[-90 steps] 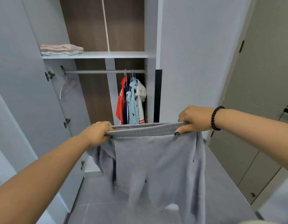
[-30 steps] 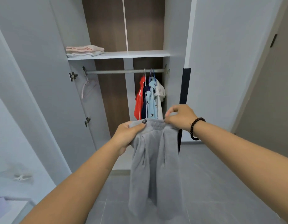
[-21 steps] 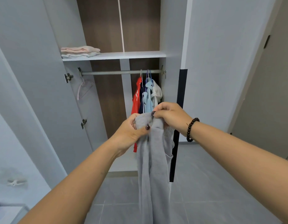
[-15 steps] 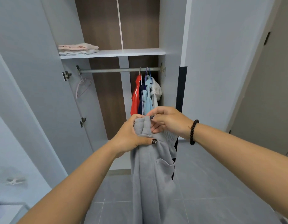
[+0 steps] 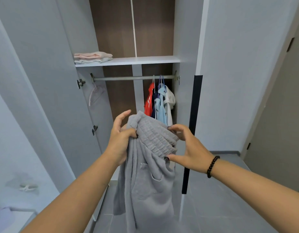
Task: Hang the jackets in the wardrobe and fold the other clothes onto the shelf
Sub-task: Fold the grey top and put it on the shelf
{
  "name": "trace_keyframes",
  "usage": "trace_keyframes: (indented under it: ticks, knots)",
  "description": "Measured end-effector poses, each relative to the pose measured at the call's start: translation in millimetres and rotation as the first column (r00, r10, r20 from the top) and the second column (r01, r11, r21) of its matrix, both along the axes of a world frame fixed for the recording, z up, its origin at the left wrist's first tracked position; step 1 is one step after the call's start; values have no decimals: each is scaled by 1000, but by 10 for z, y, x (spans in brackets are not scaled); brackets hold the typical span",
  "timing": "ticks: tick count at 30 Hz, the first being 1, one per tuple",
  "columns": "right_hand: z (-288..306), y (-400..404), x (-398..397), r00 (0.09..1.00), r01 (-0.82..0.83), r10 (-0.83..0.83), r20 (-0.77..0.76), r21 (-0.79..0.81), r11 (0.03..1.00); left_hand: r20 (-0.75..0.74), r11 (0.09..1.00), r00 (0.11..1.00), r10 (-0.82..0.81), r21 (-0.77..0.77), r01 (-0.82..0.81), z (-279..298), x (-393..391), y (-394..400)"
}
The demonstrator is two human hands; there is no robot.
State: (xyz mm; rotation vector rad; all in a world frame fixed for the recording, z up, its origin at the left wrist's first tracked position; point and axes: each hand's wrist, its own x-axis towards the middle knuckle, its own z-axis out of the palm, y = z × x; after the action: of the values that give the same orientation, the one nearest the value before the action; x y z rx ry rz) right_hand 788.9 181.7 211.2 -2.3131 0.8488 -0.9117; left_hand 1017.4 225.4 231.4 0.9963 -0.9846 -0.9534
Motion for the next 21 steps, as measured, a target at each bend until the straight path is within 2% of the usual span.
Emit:
trace_keyframes:
  ticks: [2, 6, 7, 9, 11, 14, 17, 19, 21]
  knots:
    - [-27, 1, 37, 999, 7, 0, 53, -121, 993, -81, 1000, 996, -25, -7, 25, 41, 30, 5]
    - [6, -31, 79, 999, -50, 47, -21, -254, 966, -115, 999, 992, -54, -9, 54, 124, 79, 24]
    - [47, -38, 76, 997, -70, 63, -34, -260, 963, -64, 999, 997, -46, -12, 46, 143, 100, 30]
    - [190, -53, 39, 996, -85, 79, -38, -244, 966, 144, 999, 990, 1, -33, 4, 169, 153, 53]
    - [376, -79, -27, 997, -64, 54, -52, -213, 975, 356, 999, 934, 3, -31, 9, 169, 205, 83]
    - [580, -130, -106, 978, -82, 45, -203, -175, 981, 588, 993, 801, -112, 48, 104, 137, 224, 136]
    - [703, -129, -115, 929, -116, 76, -363, -90, 989, 695, 978, 688, -209, 130, 166, 129, 174, 184]
    - [755, -113, -98, 894, -116, 96, -438, -21, 993, 712, 974, 665, -226, 140, 180, 116, 113, 197]
    - [776, -90, -80, 859, -95, 88, -504, 12, 995, 702, 978, 682, -206, 134, 158, 81, 55, 183]
